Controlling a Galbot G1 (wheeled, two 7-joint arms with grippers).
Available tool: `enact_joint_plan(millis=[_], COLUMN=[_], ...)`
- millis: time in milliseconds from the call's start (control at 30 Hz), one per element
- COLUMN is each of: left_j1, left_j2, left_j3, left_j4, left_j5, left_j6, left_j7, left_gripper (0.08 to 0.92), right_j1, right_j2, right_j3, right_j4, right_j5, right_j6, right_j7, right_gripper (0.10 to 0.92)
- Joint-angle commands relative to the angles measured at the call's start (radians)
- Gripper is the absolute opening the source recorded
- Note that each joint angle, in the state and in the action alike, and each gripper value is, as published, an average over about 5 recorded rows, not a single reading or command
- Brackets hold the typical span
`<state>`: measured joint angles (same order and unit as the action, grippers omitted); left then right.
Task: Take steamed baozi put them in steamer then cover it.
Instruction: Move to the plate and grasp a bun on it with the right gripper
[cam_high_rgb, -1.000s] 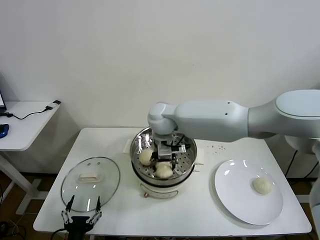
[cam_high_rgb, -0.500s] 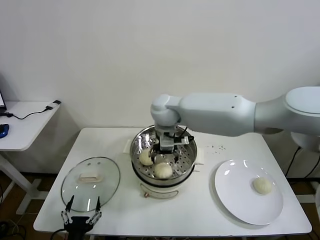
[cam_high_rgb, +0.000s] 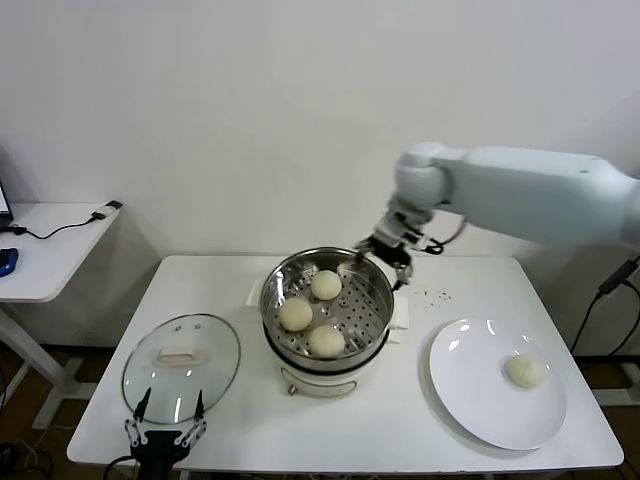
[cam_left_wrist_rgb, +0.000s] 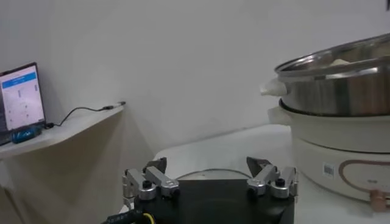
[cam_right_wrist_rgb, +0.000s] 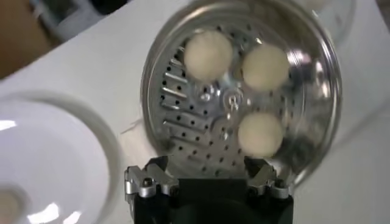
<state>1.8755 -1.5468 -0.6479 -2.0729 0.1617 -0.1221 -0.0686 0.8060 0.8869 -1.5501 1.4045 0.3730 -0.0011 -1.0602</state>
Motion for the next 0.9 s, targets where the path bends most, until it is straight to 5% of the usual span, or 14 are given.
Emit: enact_joint_plan(millis=[33, 467, 900], left_j1=[0.003, 0.01, 0.005], left_j2=[0.001, -0.002, -0.007], left_j3=[0.0, -0.004, -0.007], left_j4=[-0.005, -0.007, 0.011], left_j5=[0.001, 0.003, 0.011], left_j6=[0.0, -0.001, 0.0], left_j7=[0.0, -0.001, -0.002], left_gripper=[0.823, 0.823, 0.823], right_j1=[-0.102, -0.726, -0.865], right_j2=[-0.362, -0.52, -0.474], right_j3=[0.034, 0.55, 0.661], right_j4=[0.016, -0.141, -0.271], right_j5=[0.097, -0.318, -0.437], right_j6=[-0.297, -0.191, -0.12], right_j7=[0.012, -0.099, -0.074], right_gripper=[0.823, 0.823, 0.823])
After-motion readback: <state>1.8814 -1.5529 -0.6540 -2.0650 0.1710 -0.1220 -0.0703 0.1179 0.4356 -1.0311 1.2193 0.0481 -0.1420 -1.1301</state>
